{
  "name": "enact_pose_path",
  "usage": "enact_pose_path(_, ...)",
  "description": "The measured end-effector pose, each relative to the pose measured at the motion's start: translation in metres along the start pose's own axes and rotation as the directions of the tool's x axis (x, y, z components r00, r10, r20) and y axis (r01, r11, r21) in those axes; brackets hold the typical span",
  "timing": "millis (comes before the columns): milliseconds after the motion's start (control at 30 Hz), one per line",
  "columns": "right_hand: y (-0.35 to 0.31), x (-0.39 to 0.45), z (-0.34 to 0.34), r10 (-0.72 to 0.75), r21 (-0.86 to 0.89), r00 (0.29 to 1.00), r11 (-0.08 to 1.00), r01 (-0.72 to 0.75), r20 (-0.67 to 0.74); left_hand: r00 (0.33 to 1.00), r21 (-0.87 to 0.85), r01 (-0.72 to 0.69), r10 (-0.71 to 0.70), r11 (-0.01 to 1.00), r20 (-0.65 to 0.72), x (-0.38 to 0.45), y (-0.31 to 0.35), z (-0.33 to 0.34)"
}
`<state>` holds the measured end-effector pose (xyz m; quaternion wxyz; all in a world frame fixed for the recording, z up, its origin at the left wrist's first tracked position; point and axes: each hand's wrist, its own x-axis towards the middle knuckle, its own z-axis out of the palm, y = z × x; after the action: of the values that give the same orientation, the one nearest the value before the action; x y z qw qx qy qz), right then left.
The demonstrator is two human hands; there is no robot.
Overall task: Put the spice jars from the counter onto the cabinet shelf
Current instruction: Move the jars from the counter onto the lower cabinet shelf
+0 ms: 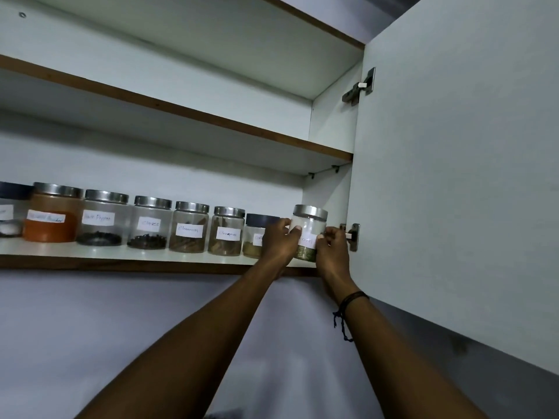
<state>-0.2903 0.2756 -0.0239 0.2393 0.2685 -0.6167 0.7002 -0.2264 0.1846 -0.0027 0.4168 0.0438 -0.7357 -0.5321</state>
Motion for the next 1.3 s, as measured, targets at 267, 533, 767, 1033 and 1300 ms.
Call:
enact_pose_path(267, 0.035, 0.036, 0.011, 0.012, -0.183, 0.998, 0.983, -0.002, 0.057, 0.999, 0.181, -0.009, 0.0, 0.984, 0.05, 0.026, -0.025, 0.014)
enact_pose_path(533, 0.053, 0.048, 0.019, 0.013, -0.358, 0.988, 0.933, 0.045, 0.156, 0.991, 0.325, -0.015, -0.03, 0.946, 0.134, 0.037, -0.036, 0.021)
enact_pose_path(767, 0.036, 0.038, 0.014, 0.099, -0.397, 0.966, 0.918, 0.004, 0.238, 0.991, 0.281, -0.038, -0.001, 0.959, 0.137, 0.024, -0.03, 0.014)
enact_pose_path(1033, -0.038, 0.005, -0.023, -0.292, -0.477, 0.913, 0.783, 0.399, 0.285, 0.958, 0.069, -0.211, 0.192, 0.975, 0.215, -0.012, 0.026, 0.025)
enact_pose_path(1300, -0.149, -0.016, -0.093, -0.558, -0.566, 0.788, 0.572, 0.594, 0.262, 0.882, -0.231, -0.363, 0.413, 0.903, 0.227, -0.053, 0.123, 0.034)
